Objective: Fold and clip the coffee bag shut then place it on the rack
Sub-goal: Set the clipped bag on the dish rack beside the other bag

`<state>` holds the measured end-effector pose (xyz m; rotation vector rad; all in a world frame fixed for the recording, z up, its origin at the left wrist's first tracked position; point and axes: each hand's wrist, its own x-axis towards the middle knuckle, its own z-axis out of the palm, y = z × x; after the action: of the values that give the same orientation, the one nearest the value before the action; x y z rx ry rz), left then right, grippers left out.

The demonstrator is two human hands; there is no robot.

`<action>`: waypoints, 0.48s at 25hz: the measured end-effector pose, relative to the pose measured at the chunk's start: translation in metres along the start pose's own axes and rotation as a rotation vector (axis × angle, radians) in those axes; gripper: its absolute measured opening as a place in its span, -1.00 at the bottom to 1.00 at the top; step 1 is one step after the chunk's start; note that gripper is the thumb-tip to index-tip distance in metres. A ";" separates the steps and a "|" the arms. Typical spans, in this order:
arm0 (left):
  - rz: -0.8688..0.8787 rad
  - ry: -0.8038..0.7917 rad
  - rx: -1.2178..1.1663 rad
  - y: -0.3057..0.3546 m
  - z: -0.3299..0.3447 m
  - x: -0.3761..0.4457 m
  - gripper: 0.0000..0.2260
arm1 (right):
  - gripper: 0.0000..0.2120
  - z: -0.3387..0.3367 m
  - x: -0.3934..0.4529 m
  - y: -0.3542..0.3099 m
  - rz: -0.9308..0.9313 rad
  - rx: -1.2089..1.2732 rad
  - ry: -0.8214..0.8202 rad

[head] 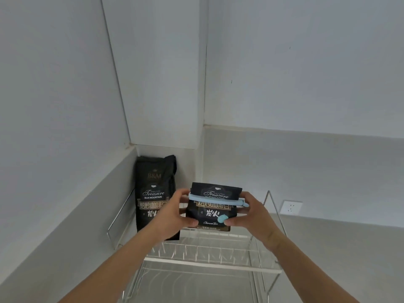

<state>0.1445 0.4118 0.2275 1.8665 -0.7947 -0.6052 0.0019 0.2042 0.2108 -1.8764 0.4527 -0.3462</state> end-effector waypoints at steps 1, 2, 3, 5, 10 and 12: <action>-0.018 -0.011 0.040 -0.006 0.003 0.001 -0.35 | -0.39 0.002 0.000 0.005 0.020 -0.037 -0.003; -0.032 -0.026 0.075 -0.010 0.007 0.003 -0.35 | -0.38 0.003 0.001 0.009 0.038 -0.068 -0.007; -0.047 -0.040 0.101 -0.014 0.011 0.004 -0.35 | -0.37 0.003 0.001 0.014 0.058 -0.096 -0.015; -0.063 -0.047 0.147 -0.022 0.018 0.009 -0.36 | -0.35 0.003 0.002 0.020 0.089 -0.161 -0.027; -0.098 -0.044 0.236 -0.027 0.023 0.018 -0.36 | -0.37 0.007 0.006 0.030 0.127 -0.236 -0.025; -0.113 -0.054 0.235 -0.025 0.022 0.018 -0.36 | -0.37 0.007 0.007 0.032 0.141 -0.224 -0.030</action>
<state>0.1479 0.3932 0.1947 2.1288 -0.8289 -0.6587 0.0067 0.1970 0.1780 -2.0501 0.6206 -0.1786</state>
